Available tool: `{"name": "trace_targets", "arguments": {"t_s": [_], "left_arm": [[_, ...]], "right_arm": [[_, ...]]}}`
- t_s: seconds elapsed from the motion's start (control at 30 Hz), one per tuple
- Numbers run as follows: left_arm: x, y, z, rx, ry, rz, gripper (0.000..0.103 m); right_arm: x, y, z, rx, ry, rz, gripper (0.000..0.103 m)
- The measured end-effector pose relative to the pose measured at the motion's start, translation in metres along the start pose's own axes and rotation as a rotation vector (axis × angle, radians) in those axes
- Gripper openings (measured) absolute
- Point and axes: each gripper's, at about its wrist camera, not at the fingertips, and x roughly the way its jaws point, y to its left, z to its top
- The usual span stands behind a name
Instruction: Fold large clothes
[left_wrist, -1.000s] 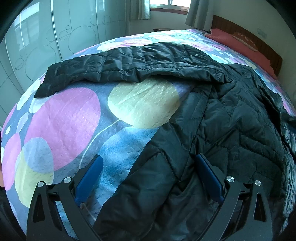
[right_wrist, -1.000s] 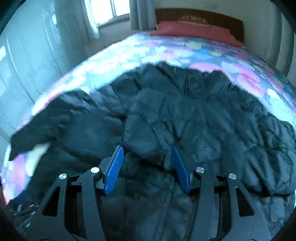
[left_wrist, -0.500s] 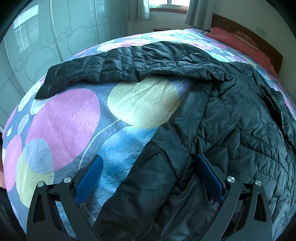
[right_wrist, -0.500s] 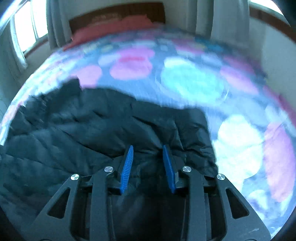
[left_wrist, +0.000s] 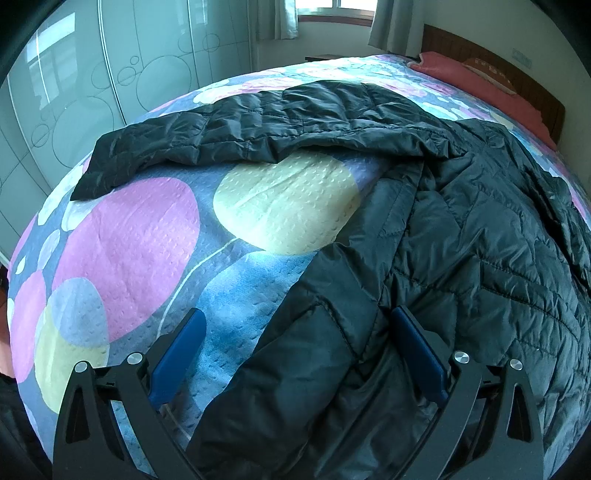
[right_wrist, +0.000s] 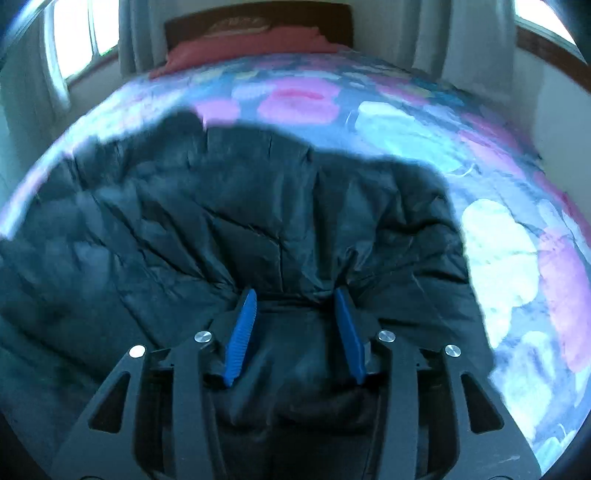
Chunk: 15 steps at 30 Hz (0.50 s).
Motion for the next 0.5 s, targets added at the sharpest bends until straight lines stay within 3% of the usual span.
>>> {"name": "trace_targets", "arguments": {"t_s": [0.2, 0.33, 0.5], "left_arm": [[0.0, -0.001, -0.001, 0.002, -0.002, 0.004, 0.099], [0.0, 0.0, 0.0, 0.003, 0.001, 0.003, 0.099], [0.001, -0.001, 0.0, 0.002, 0.0, 0.001, 0.099]], "right_arm": [[-0.039, 0.008, -0.006, 0.018, -0.048, 0.03, 0.046], [-0.018, 0.016, -0.019, -0.007, -0.008, 0.003, 0.05], [-0.047, 0.013, -0.016, 0.002, -0.034, 0.007, 0.05]]}}
